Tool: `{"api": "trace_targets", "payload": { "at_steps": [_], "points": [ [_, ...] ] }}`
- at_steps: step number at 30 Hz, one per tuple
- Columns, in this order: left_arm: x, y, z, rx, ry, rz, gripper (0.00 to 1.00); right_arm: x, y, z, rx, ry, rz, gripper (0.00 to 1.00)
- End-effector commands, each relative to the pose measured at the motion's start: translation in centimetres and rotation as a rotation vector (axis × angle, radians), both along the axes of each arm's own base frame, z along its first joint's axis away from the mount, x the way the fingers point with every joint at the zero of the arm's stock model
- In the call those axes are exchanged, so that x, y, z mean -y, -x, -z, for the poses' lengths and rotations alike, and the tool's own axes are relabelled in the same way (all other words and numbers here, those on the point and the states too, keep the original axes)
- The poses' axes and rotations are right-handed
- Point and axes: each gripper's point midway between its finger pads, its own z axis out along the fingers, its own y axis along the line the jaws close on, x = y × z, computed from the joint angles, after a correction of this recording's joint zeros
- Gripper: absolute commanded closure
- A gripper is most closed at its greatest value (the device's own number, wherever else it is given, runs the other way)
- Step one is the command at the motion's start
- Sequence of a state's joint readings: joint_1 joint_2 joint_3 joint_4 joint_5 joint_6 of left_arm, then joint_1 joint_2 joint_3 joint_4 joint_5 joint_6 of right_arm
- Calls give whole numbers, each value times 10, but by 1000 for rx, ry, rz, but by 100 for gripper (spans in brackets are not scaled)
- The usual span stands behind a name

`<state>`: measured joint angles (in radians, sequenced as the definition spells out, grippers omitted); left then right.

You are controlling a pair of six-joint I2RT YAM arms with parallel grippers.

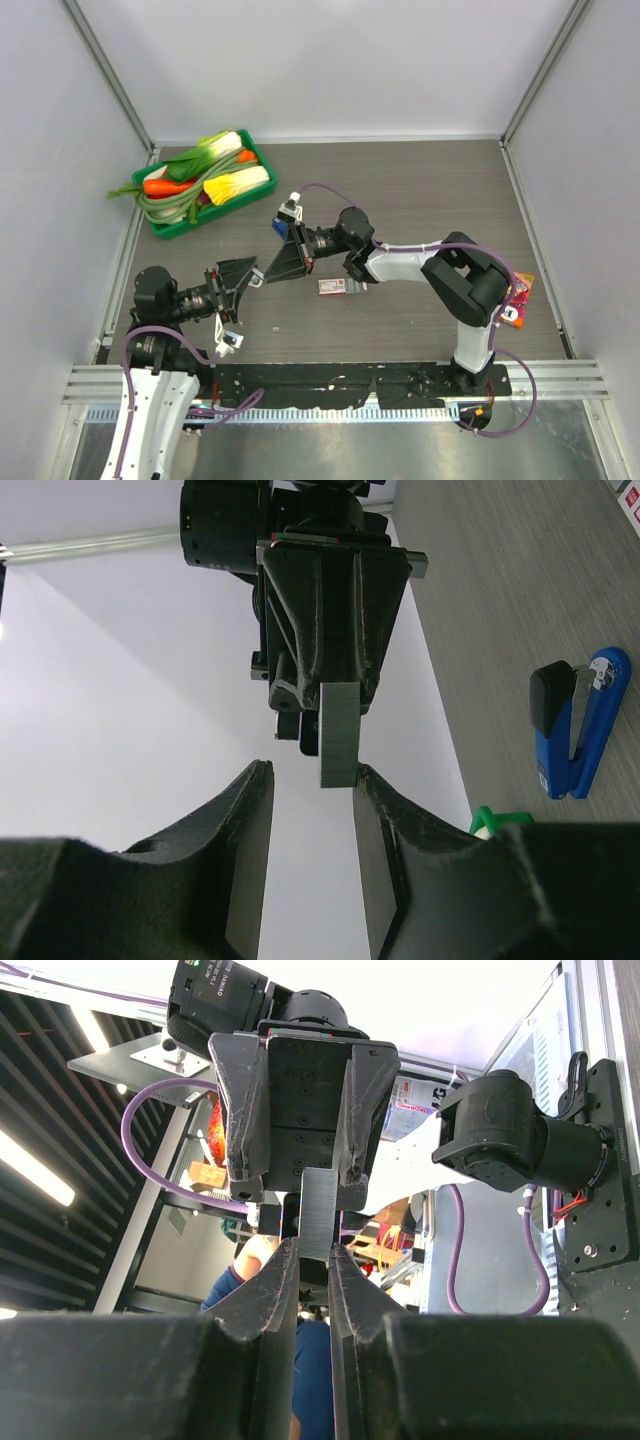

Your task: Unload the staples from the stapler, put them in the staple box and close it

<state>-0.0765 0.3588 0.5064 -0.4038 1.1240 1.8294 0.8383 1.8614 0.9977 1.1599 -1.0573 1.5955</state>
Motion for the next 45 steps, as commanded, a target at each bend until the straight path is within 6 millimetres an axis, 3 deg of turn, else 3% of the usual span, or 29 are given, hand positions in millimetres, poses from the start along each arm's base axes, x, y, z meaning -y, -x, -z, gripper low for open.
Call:
{"api": "trace_targets", "payload": {
  "at_steps": [1,11,16,22,26,28,29,30,31,32,33,34,35,36,37,39,40,41,43,45],
  "points": [
    [5,11,-13,48,17,49,59,-7,-2,-14,47,-55,8,95],
    [4,11,-10,34,14,44,62,-9,-4,-14,38,-68,6,96],
    [5,13,-10,30,17,54,78,-10,-5,-11,33,-65,10,96],
    [5,15,-8,17,18,58,80,-11,-6,-13,38,-72,14,95],
    [1,11,1,-76,19,11,82,-12,-9,-15,70,-67,28,77],
    [-5,6,8,-182,16,-44,83,-13,-18,-5,107,-27,57,70],
    [-7,5,11,-225,10,-67,84,-14,-24,2,94,25,75,61],
    [-11,2,6,-247,3,-104,85,-9,-34,-1,114,41,107,57],
    [-14,2,20,-362,-9,-127,88,-6,-42,4,226,41,140,53],
    [-16,3,24,-426,-11,-147,91,-4,-53,21,191,166,179,45],
    [-20,2,18,-454,-20,-176,94,4,-63,17,273,199,227,41],
    [-21,6,30,-562,-34,-186,100,9,-72,30,470,241,257,37],
    [-22,8,33,-647,-18,-205,100,20,-76,45,495,406,271,28],
    [-22,9,24,-671,-9,-214,100,28,-92,41,607,480,374,27],
    [-24,13,33,-760,-21,-226,100,33,-96,43,733,518,389,26],
    [-25,17,30,-830,-13,-244,100,48,-108,42,836,598,490,24],
    [-26,23,36,-891,-21,-256,100,53,-102,23,908,562,521,22],
    [-26,25,39,-933,-23,-263,100,57,-99,28,986,552,528,15],
    [-28,36,44,-1052,-15,-294,100,66,-93,6,1100,512,599,14],
    [-30,44,47,-1146,-28,-310,100,61,-73,7,1231,470,554,14]
  ]
}}
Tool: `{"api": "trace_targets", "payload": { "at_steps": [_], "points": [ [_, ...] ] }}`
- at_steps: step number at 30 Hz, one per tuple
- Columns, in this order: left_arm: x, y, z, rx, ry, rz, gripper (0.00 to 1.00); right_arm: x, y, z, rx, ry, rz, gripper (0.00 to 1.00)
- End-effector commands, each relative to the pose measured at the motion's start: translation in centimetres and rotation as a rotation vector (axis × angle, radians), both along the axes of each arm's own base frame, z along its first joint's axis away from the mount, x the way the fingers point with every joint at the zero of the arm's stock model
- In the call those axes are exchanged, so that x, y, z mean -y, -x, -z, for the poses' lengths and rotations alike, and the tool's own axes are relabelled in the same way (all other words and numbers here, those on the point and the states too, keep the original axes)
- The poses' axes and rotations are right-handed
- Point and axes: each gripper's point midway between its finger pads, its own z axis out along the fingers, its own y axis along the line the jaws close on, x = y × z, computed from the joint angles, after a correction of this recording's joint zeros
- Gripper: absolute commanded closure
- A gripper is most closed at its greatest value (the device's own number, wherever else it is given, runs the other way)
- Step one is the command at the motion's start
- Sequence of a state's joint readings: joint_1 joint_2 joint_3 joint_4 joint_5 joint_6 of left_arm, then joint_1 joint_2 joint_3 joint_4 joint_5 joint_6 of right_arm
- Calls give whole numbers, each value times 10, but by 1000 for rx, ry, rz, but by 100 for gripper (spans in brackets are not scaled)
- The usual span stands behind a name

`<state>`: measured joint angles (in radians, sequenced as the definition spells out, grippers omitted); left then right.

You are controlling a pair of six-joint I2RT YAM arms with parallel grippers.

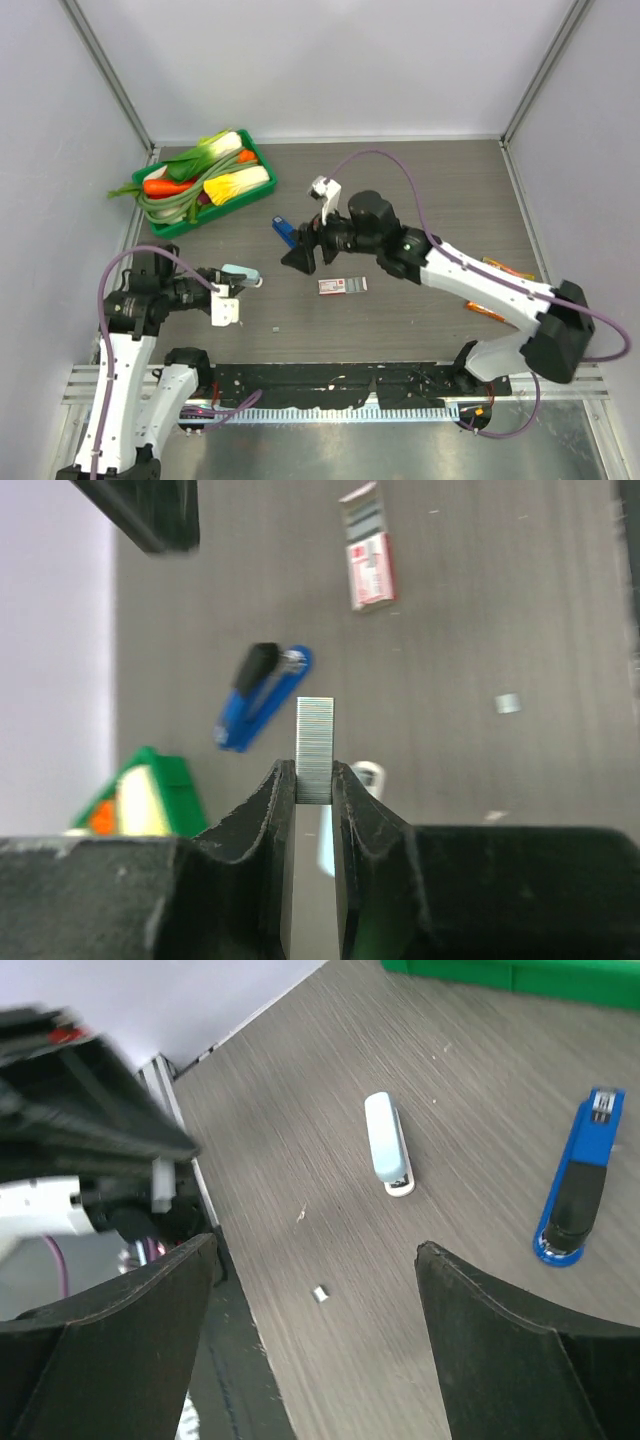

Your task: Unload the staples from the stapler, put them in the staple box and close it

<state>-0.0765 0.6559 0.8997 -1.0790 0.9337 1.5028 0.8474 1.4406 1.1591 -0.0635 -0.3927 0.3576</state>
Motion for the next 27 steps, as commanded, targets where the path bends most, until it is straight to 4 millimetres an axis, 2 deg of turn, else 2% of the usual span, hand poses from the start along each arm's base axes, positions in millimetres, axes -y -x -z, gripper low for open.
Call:
{"api": "trace_targets", "payload": {
  "at_steps": [1,2,5,7,9,12,21,25,27],
  "points": [
    [-5,43,20,-368,-5,-66,100,17,15,-1,368,144,-30,14],
    [-6,45,23,-431,-13,-81,100,12,30,-7,411,147,-87,14],
    [-6,56,15,-577,7,-121,100,2,56,-15,445,116,-190,14],
    [-3,63,15,-681,25,-136,99,-3,65,-22,472,95,-228,14],
    [2,68,10,-715,57,-112,99,-11,81,-29,506,56,-294,14],
    [8,73,4,-716,105,-97,96,-21,91,-35,537,30,-330,17],
    [13,85,3,-715,118,-52,95,-40,100,-38,670,1,-361,23],
    [15,84,4,-726,122,-48,95,-49,101,-44,712,-9,-378,25],
    [14,82,4,-720,124,-56,94,-54,102,-39,702,7,-401,27]
  ]
}}
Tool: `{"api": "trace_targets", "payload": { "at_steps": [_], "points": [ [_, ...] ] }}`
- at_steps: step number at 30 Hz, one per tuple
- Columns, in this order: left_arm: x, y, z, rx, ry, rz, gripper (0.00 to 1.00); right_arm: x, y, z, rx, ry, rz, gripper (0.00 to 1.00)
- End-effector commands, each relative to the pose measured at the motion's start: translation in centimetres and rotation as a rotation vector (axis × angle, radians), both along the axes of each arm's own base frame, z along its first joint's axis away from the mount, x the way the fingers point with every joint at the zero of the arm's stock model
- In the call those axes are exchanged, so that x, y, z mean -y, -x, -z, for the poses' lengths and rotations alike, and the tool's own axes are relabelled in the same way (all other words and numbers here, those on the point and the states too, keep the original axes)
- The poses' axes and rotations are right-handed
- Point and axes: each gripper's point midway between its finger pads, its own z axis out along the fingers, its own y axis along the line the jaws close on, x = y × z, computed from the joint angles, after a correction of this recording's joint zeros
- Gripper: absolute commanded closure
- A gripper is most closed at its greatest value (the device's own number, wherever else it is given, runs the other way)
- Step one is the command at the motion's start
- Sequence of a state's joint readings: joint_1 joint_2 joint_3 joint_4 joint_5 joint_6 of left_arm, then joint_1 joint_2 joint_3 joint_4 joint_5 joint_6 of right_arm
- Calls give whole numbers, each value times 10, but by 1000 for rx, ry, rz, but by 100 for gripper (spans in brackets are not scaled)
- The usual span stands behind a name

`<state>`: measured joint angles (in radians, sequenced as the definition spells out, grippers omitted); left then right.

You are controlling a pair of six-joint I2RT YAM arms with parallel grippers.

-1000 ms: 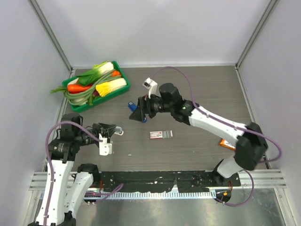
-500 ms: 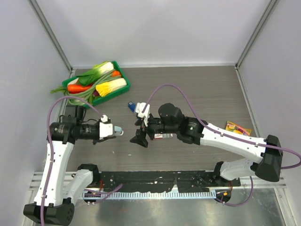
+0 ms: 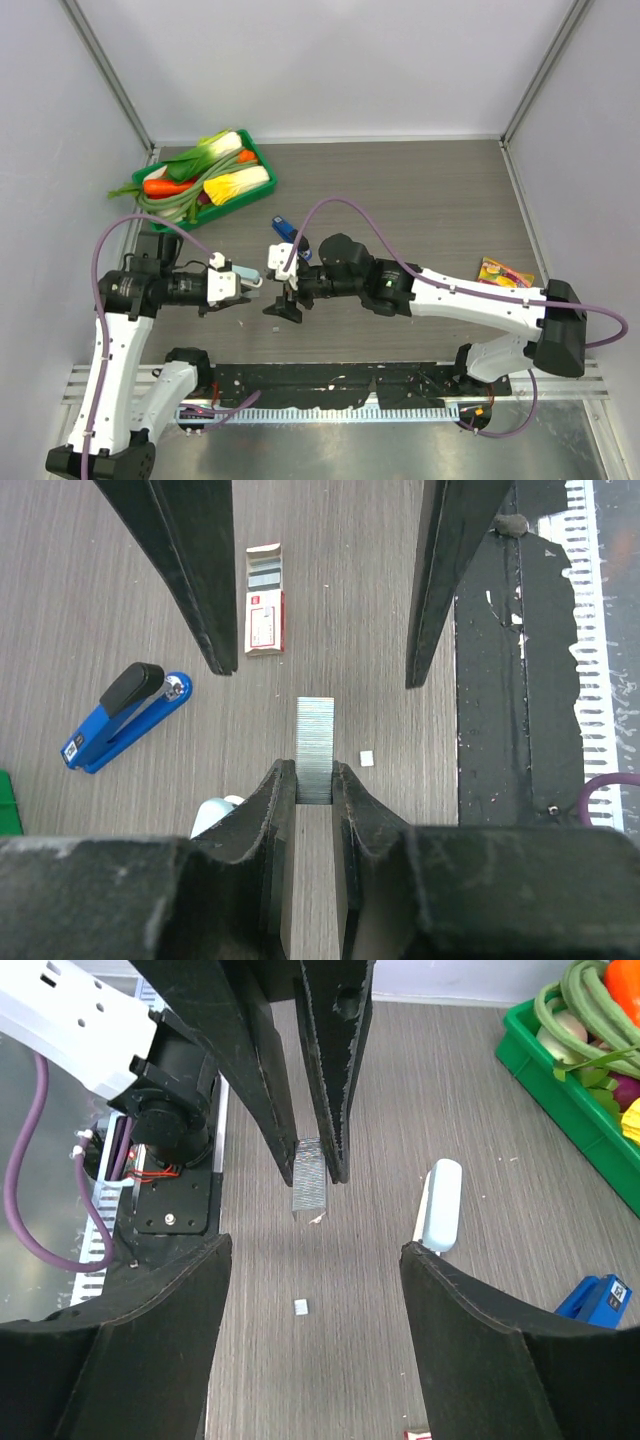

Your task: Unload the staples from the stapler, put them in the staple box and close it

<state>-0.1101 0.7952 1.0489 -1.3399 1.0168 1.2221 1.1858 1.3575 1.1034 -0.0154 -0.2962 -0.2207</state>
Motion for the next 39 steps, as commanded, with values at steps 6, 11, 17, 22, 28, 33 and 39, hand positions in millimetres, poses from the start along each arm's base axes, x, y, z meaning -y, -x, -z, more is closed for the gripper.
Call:
{"api": "trace_targets", "payload": {
  "at_steps": [6,11,17,22,28,33,39],
  "points": [
    [0,38,9,-208,11,0,93,-23,-1,-23,70,-48,-39,33],
    [0,38,12,-209,3,5,93,-26,1,-28,74,-56,-47,36],
    [0,33,13,-192,2,-5,93,-27,3,-36,88,-70,-48,39],
    [1,30,12,-191,8,-14,93,-28,3,-26,64,-24,-52,45],
    [1,28,10,-185,9,-20,93,-30,6,-24,52,-15,-61,50],
    [1,26,10,-177,8,-22,93,-31,7,-16,35,17,-70,53],
    [0,27,11,-174,0,-26,93,-31,6,-16,28,16,-65,59]
  ]
}}
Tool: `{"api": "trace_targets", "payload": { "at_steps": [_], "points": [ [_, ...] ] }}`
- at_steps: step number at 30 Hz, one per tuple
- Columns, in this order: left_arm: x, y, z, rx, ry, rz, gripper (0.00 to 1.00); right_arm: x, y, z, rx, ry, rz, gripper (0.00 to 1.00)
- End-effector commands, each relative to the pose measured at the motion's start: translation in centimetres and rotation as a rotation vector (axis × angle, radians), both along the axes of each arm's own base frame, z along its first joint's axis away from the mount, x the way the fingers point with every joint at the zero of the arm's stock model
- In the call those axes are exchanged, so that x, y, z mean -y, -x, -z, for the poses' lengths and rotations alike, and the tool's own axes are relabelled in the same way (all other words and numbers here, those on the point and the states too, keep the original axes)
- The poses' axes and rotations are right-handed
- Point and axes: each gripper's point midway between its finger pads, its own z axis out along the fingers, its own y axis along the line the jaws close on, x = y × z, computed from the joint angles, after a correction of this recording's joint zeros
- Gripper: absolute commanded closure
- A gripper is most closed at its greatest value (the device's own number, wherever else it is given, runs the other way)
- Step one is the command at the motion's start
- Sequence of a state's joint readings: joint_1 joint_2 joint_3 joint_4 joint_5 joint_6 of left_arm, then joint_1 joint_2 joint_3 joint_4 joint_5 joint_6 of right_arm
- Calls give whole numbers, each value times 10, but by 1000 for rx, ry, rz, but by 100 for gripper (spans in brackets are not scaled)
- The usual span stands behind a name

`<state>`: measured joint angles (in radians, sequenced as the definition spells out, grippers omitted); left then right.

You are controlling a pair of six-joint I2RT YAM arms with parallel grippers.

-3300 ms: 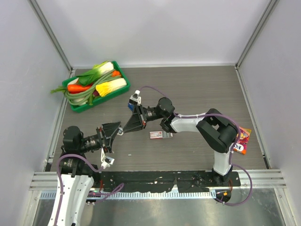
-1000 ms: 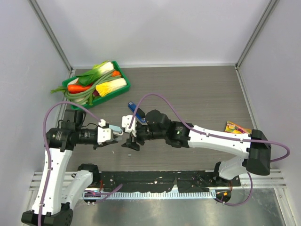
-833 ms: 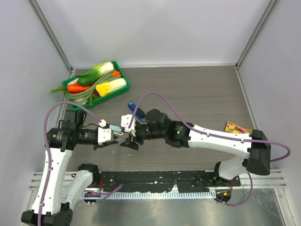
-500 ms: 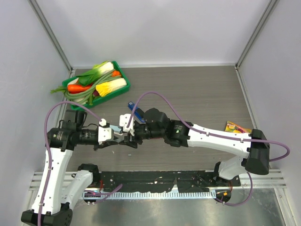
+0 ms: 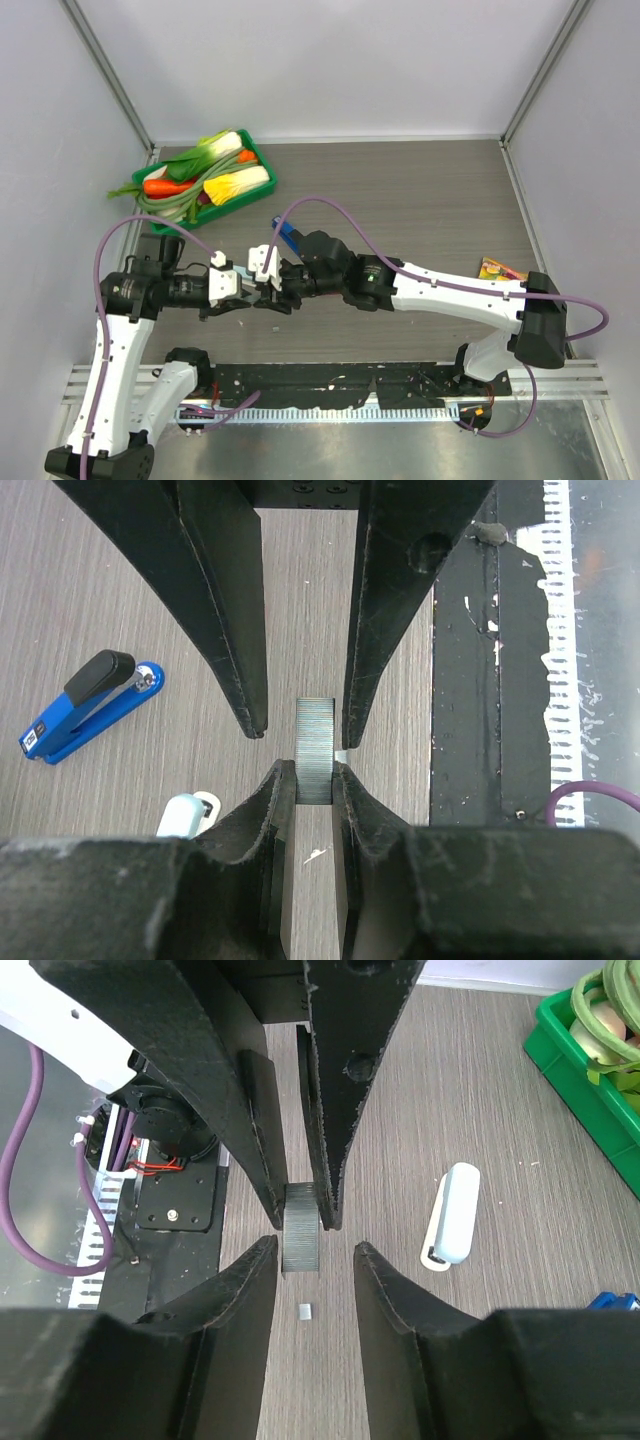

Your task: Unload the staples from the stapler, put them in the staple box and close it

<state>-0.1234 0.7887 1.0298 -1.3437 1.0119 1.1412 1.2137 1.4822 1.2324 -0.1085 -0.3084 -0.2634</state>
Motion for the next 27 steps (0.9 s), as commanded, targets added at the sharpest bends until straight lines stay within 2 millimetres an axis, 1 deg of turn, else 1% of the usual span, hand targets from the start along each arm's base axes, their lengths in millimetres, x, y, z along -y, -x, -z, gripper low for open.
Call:
{"api": "trace_targets", "payload": {
  "at_steps": [1,15,24,25,27],
  "points": [
    [-2,19,5,-85,-7,1,93,-7,3,-29,20,-70,-15,59],
    [-1,17,5,-82,-6,-2,93,-8,6,-39,29,-98,-8,61],
    [-2,17,7,-80,-13,-5,94,-7,2,-41,49,-122,29,61],
    [-2,17,7,-80,-10,-4,94,-6,1,-45,55,-134,36,61],
    [-2,16,7,-84,-9,-9,94,-6,1,-45,55,-137,41,62]
  ]
}}
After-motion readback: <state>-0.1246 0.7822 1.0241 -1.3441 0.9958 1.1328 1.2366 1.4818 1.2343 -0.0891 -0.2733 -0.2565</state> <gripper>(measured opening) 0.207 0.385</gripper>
